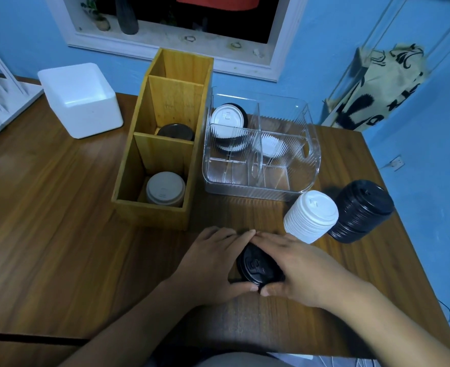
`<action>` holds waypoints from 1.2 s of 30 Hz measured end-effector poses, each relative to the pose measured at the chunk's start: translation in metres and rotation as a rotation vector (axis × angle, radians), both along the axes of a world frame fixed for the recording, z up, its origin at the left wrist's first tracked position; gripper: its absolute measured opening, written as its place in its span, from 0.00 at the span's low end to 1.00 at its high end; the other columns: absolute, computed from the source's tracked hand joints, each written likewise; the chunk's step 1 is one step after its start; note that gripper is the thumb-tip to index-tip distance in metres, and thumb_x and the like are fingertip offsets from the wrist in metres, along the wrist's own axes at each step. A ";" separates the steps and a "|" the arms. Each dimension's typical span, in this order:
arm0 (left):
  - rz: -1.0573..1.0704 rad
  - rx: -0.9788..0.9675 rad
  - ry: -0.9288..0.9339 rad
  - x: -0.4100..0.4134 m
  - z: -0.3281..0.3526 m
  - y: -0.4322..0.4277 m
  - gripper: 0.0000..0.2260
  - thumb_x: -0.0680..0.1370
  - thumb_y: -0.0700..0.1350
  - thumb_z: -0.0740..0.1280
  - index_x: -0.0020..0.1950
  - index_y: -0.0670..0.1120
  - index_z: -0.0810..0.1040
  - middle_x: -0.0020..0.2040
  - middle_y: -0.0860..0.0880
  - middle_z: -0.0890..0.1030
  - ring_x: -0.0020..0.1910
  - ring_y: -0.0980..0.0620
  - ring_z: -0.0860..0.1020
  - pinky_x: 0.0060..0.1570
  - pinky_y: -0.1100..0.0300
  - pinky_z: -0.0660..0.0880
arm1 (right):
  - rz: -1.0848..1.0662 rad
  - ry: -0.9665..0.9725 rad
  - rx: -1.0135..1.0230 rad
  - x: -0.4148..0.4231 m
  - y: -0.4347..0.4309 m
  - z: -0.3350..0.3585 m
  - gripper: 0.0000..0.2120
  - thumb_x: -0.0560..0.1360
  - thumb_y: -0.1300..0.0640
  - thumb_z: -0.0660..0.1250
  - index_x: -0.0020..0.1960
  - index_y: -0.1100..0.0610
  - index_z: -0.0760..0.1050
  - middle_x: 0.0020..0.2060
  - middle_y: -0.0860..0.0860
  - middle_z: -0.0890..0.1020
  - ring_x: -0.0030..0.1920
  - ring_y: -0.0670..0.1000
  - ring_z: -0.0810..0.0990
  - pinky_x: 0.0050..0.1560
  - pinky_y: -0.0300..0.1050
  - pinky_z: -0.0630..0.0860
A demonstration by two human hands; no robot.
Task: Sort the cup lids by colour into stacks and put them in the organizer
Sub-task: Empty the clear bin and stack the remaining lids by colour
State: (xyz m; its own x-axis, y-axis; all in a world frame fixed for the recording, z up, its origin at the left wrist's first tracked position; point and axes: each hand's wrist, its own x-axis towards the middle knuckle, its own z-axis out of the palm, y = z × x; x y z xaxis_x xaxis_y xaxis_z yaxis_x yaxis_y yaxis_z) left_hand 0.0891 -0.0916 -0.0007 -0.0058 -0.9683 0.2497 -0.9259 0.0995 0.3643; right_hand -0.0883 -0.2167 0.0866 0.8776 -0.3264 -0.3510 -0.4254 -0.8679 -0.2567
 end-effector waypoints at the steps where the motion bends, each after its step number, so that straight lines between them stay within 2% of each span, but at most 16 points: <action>1: 0.000 0.008 0.006 0.000 0.001 0.000 0.42 0.73 0.74 0.64 0.77 0.47 0.68 0.64 0.54 0.80 0.65 0.54 0.74 0.68 0.51 0.68 | -0.011 0.011 0.000 0.003 -0.003 0.012 0.43 0.72 0.36 0.71 0.80 0.41 0.55 0.79 0.42 0.61 0.74 0.46 0.65 0.72 0.44 0.67; 2: 0.001 0.014 0.010 -0.001 0.001 0.000 0.41 0.73 0.74 0.64 0.76 0.48 0.69 0.64 0.54 0.79 0.65 0.55 0.74 0.68 0.51 0.68 | -0.029 -0.007 -0.009 0.007 -0.009 0.027 0.38 0.73 0.36 0.70 0.78 0.41 0.59 0.77 0.42 0.65 0.72 0.45 0.68 0.70 0.43 0.68; 4: 0.000 0.026 0.015 0.000 0.004 0.000 0.37 0.73 0.72 0.65 0.74 0.49 0.70 0.65 0.56 0.78 0.65 0.55 0.73 0.69 0.52 0.68 | -0.079 -0.108 -0.048 0.022 -0.029 0.060 0.27 0.76 0.39 0.69 0.73 0.42 0.70 0.66 0.40 0.77 0.60 0.43 0.79 0.62 0.41 0.74; 6: 0.001 0.045 0.019 -0.001 0.007 0.000 0.36 0.73 0.71 0.65 0.74 0.50 0.71 0.66 0.57 0.77 0.66 0.56 0.72 0.70 0.54 0.65 | -0.157 -0.274 -0.105 0.043 -0.059 0.083 0.17 0.78 0.45 0.69 0.66 0.45 0.77 0.53 0.40 0.82 0.48 0.43 0.82 0.56 0.46 0.79; 8: 0.009 0.048 0.019 -0.002 0.010 0.000 0.36 0.74 0.71 0.64 0.75 0.50 0.70 0.67 0.57 0.76 0.67 0.57 0.71 0.72 0.55 0.62 | -0.231 -0.411 -0.199 0.067 -0.098 0.092 0.10 0.79 0.51 0.69 0.59 0.49 0.80 0.47 0.44 0.84 0.46 0.49 0.83 0.54 0.49 0.79; 11: 0.018 0.029 0.019 -0.003 0.010 0.000 0.35 0.74 0.70 0.65 0.74 0.50 0.72 0.68 0.57 0.76 0.68 0.56 0.71 0.72 0.54 0.62 | -0.313 -0.434 -0.260 0.107 -0.154 0.093 0.05 0.79 0.55 0.68 0.54 0.53 0.81 0.47 0.49 0.84 0.49 0.54 0.82 0.53 0.45 0.75; 13: 0.016 0.035 0.026 -0.003 0.011 0.000 0.35 0.74 0.70 0.65 0.74 0.49 0.72 0.68 0.56 0.76 0.68 0.56 0.71 0.72 0.53 0.62 | -0.333 -0.350 -0.255 0.134 -0.185 0.089 0.07 0.78 0.54 0.69 0.54 0.55 0.81 0.49 0.51 0.85 0.51 0.56 0.82 0.54 0.46 0.74; 16: 0.010 0.063 0.032 -0.002 0.011 0.000 0.35 0.75 0.71 0.64 0.74 0.50 0.71 0.68 0.57 0.75 0.69 0.56 0.70 0.73 0.53 0.62 | -0.311 0.031 -0.234 0.168 -0.220 0.069 0.18 0.75 0.40 0.70 0.57 0.52 0.81 0.57 0.53 0.83 0.56 0.58 0.80 0.60 0.50 0.75; 19: 0.007 0.080 0.034 -0.001 0.011 0.000 0.35 0.75 0.71 0.63 0.75 0.50 0.70 0.69 0.57 0.74 0.69 0.56 0.69 0.73 0.53 0.62 | -0.359 0.317 -0.129 0.189 -0.244 0.052 0.34 0.58 0.28 0.72 0.52 0.53 0.82 0.53 0.51 0.83 0.51 0.57 0.83 0.57 0.55 0.80; 20: 0.008 0.083 0.032 0.000 0.010 0.000 0.35 0.75 0.71 0.63 0.75 0.50 0.70 0.69 0.57 0.74 0.70 0.56 0.69 0.74 0.53 0.62 | -0.379 0.361 -0.092 0.194 -0.251 0.047 0.37 0.52 0.29 0.74 0.51 0.53 0.81 0.52 0.51 0.83 0.49 0.57 0.84 0.54 0.57 0.82; 22: 0.005 0.090 0.031 0.000 0.009 0.000 0.35 0.76 0.71 0.62 0.75 0.50 0.69 0.70 0.57 0.74 0.70 0.56 0.69 0.74 0.53 0.61 | -0.355 0.448 -0.034 0.202 -0.259 0.038 0.38 0.48 0.31 0.77 0.52 0.50 0.81 0.52 0.52 0.83 0.50 0.59 0.85 0.52 0.60 0.82; 24: -0.002 0.102 0.032 0.001 0.009 -0.001 0.35 0.76 0.71 0.62 0.76 0.50 0.68 0.70 0.57 0.73 0.70 0.56 0.68 0.74 0.53 0.61 | -0.293 0.514 -0.062 0.207 -0.261 0.030 0.42 0.47 0.30 0.77 0.56 0.50 0.79 0.56 0.53 0.82 0.54 0.60 0.83 0.57 0.62 0.80; 26: -0.007 0.105 0.030 0.001 0.009 -0.001 0.35 0.76 0.71 0.61 0.76 0.50 0.68 0.71 0.57 0.73 0.70 0.56 0.68 0.74 0.53 0.60 | -0.273 0.507 -0.105 0.211 -0.260 0.023 0.47 0.50 0.32 0.78 0.62 0.56 0.78 0.60 0.55 0.81 0.57 0.60 0.81 0.61 0.60 0.78; 29: -0.011 0.093 0.033 0.002 0.008 -0.001 0.36 0.76 0.71 0.62 0.76 0.50 0.68 0.70 0.57 0.73 0.70 0.56 0.68 0.74 0.54 0.60 | -0.286 0.457 -0.117 0.211 -0.255 0.024 0.39 0.63 0.34 0.76 0.65 0.57 0.78 0.62 0.55 0.80 0.59 0.60 0.80 0.64 0.59 0.75; 33: -0.017 0.075 0.031 0.002 0.006 -0.001 0.36 0.75 0.71 0.63 0.76 0.50 0.69 0.70 0.56 0.73 0.70 0.55 0.69 0.73 0.53 0.61 | -0.303 0.384 -0.113 0.197 -0.240 0.052 0.40 0.57 0.30 0.73 0.62 0.52 0.78 0.54 0.53 0.82 0.52 0.59 0.83 0.56 0.58 0.81; 36: -0.015 0.061 0.040 0.001 0.006 -0.001 0.35 0.75 0.70 0.64 0.75 0.50 0.70 0.70 0.56 0.74 0.69 0.55 0.70 0.73 0.52 0.63 | -0.349 0.246 -0.119 0.184 -0.233 0.077 0.35 0.68 0.35 0.74 0.67 0.56 0.75 0.59 0.56 0.81 0.56 0.60 0.81 0.57 0.52 0.79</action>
State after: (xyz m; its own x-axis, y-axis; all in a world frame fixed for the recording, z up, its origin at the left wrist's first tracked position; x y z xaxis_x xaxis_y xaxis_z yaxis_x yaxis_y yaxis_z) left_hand 0.0899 -0.0923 0.0052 -0.0115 -0.9816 0.1908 -0.9092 0.0896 0.4065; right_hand 0.0961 -0.4501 0.1640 0.6024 -0.6392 -0.4781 -0.7344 -0.6785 -0.0181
